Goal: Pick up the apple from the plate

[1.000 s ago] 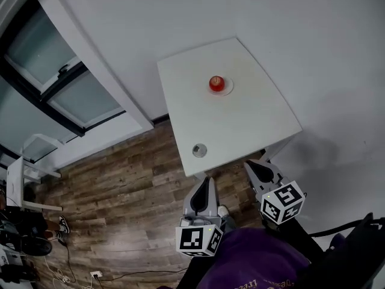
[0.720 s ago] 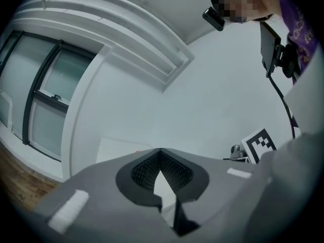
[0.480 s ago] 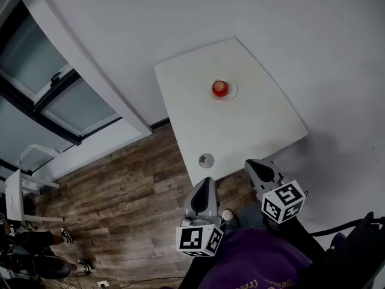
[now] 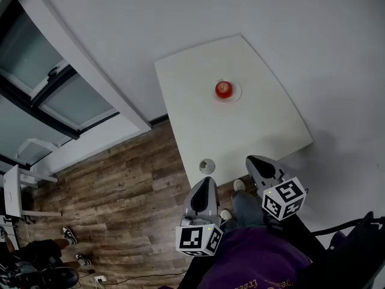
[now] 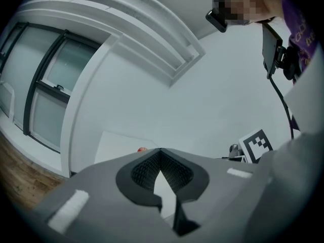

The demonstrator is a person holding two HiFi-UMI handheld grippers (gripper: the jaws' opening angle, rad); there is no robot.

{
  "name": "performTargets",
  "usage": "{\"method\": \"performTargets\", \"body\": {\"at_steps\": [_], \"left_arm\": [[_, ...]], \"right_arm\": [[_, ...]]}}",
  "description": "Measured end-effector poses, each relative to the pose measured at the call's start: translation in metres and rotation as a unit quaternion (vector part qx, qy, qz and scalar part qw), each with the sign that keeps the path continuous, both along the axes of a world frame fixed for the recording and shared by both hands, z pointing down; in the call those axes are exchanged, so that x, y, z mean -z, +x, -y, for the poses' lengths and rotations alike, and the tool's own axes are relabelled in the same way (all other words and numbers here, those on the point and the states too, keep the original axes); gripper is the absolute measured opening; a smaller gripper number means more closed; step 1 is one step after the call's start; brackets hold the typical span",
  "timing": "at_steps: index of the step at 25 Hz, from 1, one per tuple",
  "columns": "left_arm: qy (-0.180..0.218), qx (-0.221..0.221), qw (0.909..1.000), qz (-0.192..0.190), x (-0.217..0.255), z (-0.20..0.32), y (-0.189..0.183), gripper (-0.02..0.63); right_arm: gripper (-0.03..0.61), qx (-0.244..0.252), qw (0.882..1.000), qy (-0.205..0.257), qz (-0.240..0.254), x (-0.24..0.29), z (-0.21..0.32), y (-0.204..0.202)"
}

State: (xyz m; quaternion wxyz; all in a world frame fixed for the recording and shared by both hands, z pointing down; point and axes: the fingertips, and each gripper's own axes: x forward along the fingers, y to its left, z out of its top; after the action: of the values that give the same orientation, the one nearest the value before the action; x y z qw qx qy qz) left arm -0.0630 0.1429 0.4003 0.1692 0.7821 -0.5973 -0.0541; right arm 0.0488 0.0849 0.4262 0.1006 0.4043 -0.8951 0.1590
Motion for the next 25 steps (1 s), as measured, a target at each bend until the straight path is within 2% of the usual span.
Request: {"method": "performTargets", "body": {"at_steps": [16,25], "left_arm": [[-0.009,0.031,0.9994,0.009,0.002,0.123,0.013,0.007],[-0.018,0.052,0.9985,0.005,0.005,0.165,0.03,0.008]], "right_arm": [[0.011,0.032,0.999,0.004,-0.007,0.0,0.139,0.012],[0.012,0.073,0.997,0.0,-0.01,-0.004,0.187,0.018]]}}
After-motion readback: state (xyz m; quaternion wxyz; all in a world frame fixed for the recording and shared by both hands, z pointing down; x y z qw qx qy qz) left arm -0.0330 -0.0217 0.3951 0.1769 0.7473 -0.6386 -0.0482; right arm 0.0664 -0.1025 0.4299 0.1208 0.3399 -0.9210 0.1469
